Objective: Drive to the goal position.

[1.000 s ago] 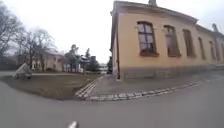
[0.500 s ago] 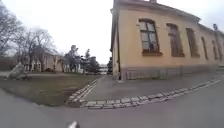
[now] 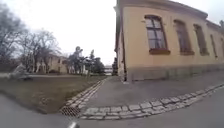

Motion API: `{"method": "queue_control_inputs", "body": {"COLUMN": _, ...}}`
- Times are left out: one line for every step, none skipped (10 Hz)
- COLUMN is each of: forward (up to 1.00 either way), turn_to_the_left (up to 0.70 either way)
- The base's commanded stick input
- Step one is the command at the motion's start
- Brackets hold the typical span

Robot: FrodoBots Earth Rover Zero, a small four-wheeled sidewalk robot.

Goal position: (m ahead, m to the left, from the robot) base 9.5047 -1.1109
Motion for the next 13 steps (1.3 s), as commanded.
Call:
{"method": "queue_control_inputs", "body": {"forward": 0.85, "turn_to_the_left": 0.03}}
{"method": "queue_control_inputs", "body": {"forward": 0.85, "turn_to_the_left": 0.03}}
{"method": "queue_control_inputs", "body": {"forward": 0.85, "turn_to_the_left": 0.03}}
{"method": "queue_control_inputs", "body": {"forward": 0.85, "turn_to_the_left": 0.03}}
{"method": "queue_control_inputs", "body": {"forward": 0.85, "turn_to_the_left": 0.03}}
{"method": "queue_control_inputs", "body": {"forward": 0.85, "turn_to_the_left": 0.03}}
{"method": "queue_control_inputs", "body": {"forward": 0.85, "turn_to_the_left": 0.03}}
{"method": "queue_control_inputs", "body": {"forward": 0.85, "turn_to_the_left": 0.03}}
{"method": "queue_control_inputs", "body": {"forward": 0.85, "turn_to_the_left": -0.07}}
{"method": "queue_control_inputs", "body": {"forward": 0.85, "turn_to_the_left": -0.30}}
{"method": "queue_control_inputs", "body": {"forward": 0.85, "turn_to_the_left": 0.03}}
{"method": "queue_control_inputs", "body": {"forward": 0.85, "turn_to_the_left": 0.03}}
{"method": "queue_control_inputs", "body": {"forward": 0.85, "turn_to_the_left": 0.03}}
